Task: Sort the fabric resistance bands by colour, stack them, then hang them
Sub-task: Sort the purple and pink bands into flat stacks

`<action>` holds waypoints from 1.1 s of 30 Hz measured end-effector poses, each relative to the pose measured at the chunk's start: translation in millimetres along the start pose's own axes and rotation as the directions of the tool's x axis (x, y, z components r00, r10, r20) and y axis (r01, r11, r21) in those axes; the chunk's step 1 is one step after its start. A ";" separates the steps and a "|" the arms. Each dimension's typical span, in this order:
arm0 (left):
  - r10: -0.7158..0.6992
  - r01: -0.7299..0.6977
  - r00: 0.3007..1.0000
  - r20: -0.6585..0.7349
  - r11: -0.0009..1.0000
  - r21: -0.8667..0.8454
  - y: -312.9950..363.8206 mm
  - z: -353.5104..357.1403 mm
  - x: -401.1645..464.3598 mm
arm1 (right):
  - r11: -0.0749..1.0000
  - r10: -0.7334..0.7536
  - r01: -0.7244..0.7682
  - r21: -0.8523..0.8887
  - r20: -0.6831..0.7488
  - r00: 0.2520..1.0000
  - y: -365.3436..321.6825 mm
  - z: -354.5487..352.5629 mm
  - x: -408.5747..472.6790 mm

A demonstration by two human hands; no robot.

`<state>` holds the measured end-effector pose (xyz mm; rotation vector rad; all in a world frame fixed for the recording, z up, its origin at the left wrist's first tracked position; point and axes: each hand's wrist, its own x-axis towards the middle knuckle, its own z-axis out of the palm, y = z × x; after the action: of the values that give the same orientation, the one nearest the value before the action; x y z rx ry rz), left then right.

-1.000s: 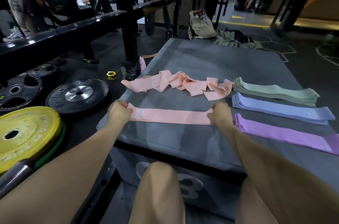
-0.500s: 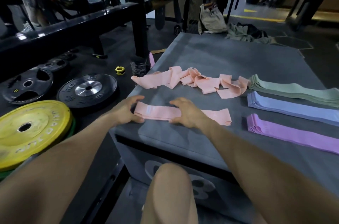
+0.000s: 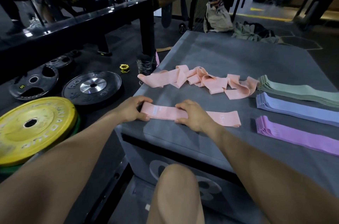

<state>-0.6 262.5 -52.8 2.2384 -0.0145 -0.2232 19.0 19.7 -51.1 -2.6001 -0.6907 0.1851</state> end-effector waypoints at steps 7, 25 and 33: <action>0.220 -0.196 0.974 -0.048 0.933 0.303 45.9 27.5 3.2 | 0.999 0.051 -0.051 -0.004 -0.048 0.998 21.4 -26.6 -28.3; 0.209 -0.284 0.957 0.202 0.819 0.498 115.4 137.6 43.2 | 0.973 0.222 -0.220 -0.072 0.022 0.975 104.6 -62.4 -76.7; 0.185 -0.247 0.968 0.170 0.832 0.497 138.9 135.7 40.0 | 0.976 0.212 -0.213 -0.049 -0.014 0.977 104.7 -83.2 -68.6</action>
<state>25.5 66.8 -34.3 2.7293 -0.4394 -0.2448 25.3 -127.8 -22.7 -2.7196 -0.4172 0.2238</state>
